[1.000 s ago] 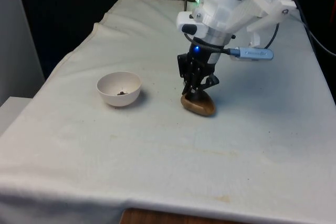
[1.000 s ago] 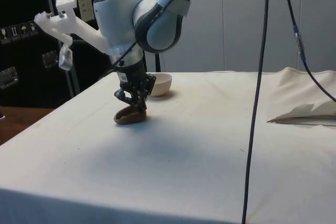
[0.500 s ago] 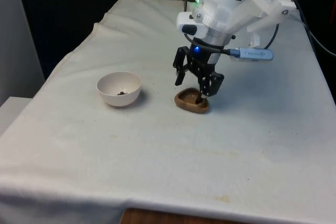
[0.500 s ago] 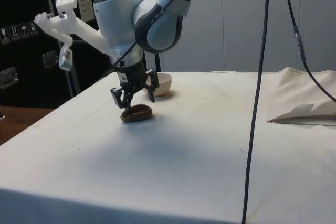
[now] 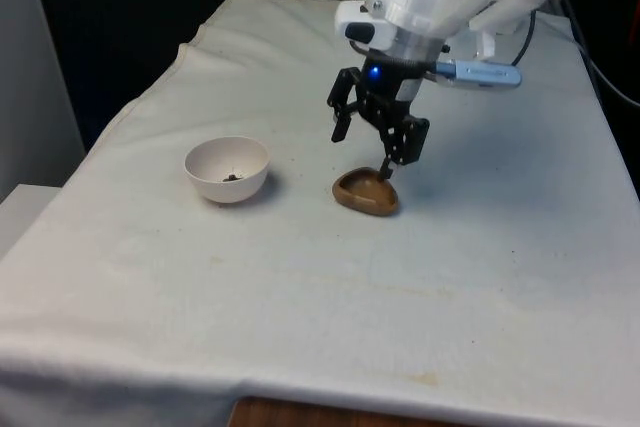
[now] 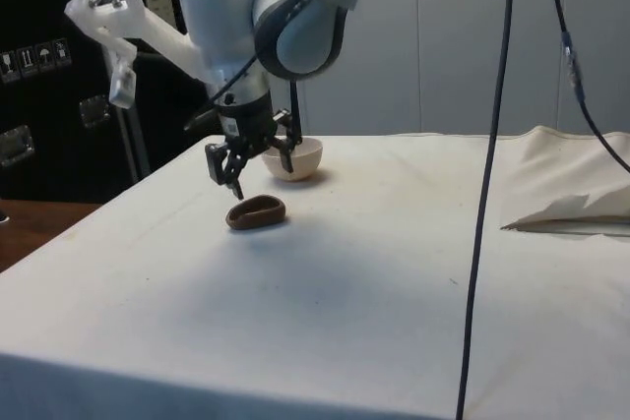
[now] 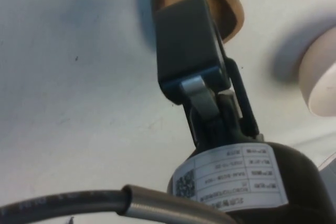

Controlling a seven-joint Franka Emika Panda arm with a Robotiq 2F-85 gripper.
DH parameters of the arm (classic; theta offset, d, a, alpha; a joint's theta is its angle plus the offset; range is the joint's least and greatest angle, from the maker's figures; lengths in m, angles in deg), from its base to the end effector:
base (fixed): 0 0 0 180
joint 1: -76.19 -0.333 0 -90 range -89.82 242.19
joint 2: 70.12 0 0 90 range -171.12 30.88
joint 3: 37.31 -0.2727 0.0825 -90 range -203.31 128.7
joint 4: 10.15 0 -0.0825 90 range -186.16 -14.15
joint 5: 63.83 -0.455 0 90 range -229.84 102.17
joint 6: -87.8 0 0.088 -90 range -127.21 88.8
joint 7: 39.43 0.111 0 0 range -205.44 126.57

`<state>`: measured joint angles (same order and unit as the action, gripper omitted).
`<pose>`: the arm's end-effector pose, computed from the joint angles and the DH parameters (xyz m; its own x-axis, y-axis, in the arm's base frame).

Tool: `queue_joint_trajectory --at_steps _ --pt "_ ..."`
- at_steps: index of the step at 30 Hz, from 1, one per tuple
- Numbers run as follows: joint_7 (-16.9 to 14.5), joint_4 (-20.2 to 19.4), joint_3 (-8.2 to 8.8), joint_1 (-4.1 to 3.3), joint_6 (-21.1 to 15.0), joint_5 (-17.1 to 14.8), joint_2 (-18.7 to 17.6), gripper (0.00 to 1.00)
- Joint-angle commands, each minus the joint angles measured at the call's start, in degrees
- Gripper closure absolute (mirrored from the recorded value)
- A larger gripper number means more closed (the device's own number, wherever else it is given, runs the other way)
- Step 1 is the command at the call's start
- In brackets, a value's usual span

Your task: Pour the coffee beans from the cup into the bowl.

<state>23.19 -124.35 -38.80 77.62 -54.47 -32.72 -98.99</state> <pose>0.6295 0.0023 0.1056 0.7835 -0.5770 0.2307 -0.6189 -0.7579 0.2063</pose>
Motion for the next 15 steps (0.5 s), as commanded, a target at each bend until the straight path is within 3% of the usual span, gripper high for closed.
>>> queue_joint_trajectory --at_steps 1,7,8,9,15 --pt "-0.92 -0.74 -0.57 0.63 -0.52 -0.97 0.86 0.0" --pt "-1.43 -1.89 -0.29 0.63 -0.17 -1.43 3.27 0.0" --pt "-0.52 -1.32 0.23 0.0 0.17 -0.52 2.64 0.0" --pt "-1.49 -2.06 -0.23 0.63 -0.11 -1.43 3.67 0.0" --pt "-2.41 -3.09 0.52 0.63 0.06 -1.43 6.02 0.0"
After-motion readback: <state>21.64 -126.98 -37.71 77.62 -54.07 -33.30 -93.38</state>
